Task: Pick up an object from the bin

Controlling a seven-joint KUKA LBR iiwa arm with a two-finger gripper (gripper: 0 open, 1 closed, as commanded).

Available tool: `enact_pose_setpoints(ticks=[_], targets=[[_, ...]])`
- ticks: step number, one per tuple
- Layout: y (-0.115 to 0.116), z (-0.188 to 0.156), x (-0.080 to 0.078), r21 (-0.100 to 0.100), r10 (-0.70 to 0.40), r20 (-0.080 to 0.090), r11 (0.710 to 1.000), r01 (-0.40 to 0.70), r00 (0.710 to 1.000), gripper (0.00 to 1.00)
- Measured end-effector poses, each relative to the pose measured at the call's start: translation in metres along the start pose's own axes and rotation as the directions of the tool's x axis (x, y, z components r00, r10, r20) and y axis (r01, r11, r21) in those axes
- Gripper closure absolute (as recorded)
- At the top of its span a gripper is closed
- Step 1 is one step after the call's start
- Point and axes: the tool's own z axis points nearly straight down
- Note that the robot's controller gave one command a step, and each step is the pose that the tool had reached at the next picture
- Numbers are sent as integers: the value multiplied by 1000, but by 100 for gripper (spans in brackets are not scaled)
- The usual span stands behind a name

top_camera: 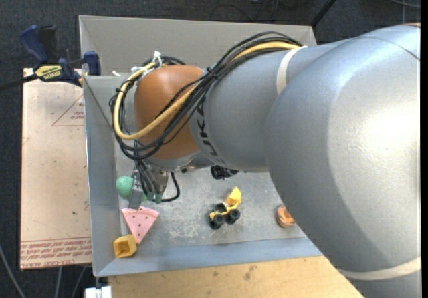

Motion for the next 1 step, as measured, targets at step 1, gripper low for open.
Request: enact_pose_setpoints(ticks=[1], targets=[[1, -13, -1, -5, 0, 6, 1000, 0, 1000, 100]])
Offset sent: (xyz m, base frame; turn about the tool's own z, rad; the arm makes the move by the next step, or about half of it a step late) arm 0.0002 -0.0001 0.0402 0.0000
